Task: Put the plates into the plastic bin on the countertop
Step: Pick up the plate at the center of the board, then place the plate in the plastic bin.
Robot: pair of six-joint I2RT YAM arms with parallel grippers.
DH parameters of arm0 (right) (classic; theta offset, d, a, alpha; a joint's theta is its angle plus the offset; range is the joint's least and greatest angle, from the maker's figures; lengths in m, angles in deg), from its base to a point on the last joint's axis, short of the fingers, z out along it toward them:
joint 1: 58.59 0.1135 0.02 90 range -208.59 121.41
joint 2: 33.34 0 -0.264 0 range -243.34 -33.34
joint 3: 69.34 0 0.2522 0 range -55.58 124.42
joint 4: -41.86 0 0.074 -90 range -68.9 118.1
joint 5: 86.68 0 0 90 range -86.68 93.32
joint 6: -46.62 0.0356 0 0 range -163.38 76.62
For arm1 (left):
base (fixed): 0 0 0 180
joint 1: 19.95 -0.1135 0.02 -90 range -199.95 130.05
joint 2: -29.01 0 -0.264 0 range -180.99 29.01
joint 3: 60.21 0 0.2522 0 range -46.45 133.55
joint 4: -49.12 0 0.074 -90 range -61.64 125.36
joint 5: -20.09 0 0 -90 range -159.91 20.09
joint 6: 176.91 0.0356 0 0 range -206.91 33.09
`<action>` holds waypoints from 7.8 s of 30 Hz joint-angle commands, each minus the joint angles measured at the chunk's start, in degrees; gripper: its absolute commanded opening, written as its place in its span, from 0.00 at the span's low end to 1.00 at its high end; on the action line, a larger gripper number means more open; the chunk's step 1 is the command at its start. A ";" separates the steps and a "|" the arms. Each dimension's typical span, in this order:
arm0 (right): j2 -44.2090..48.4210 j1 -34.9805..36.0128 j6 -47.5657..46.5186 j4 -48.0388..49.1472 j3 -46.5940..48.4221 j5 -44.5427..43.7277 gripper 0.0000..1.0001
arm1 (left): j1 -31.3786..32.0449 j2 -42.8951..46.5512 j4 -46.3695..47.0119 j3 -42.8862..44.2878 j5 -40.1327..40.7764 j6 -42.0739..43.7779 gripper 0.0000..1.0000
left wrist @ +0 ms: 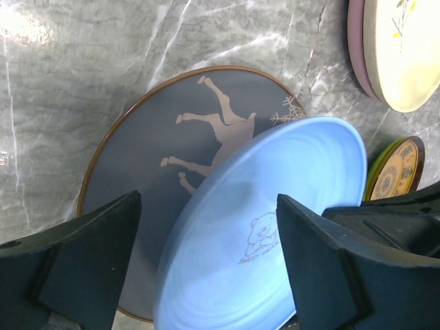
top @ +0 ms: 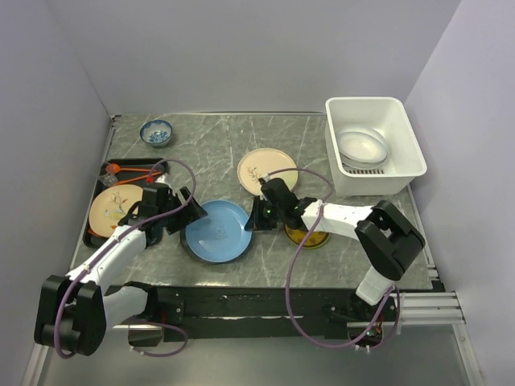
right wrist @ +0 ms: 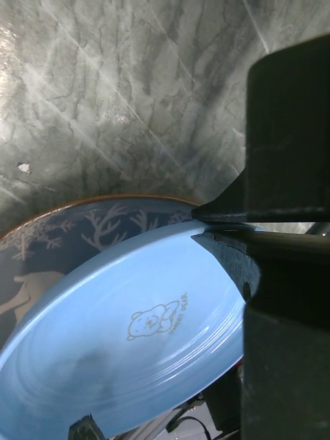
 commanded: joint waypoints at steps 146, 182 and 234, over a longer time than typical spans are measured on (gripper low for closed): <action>18.71 -58.46 2.08 -4.92 14.81 1.91 0.00 | 5.00 -9.85 16.36 1.72 -6.39 1.22 0.99; 10.72 -62.77 6.56 -0.78 14.89 -8.99 0.00 | 6.23 -18.12 16.10 6.90 -8.33 4.20 0.99; -0.19 -65.41 3.13 -8.43 19.64 0.77 0.58 | 7.64 -20.14 15.84 8.67 -8.59 4.29 0.99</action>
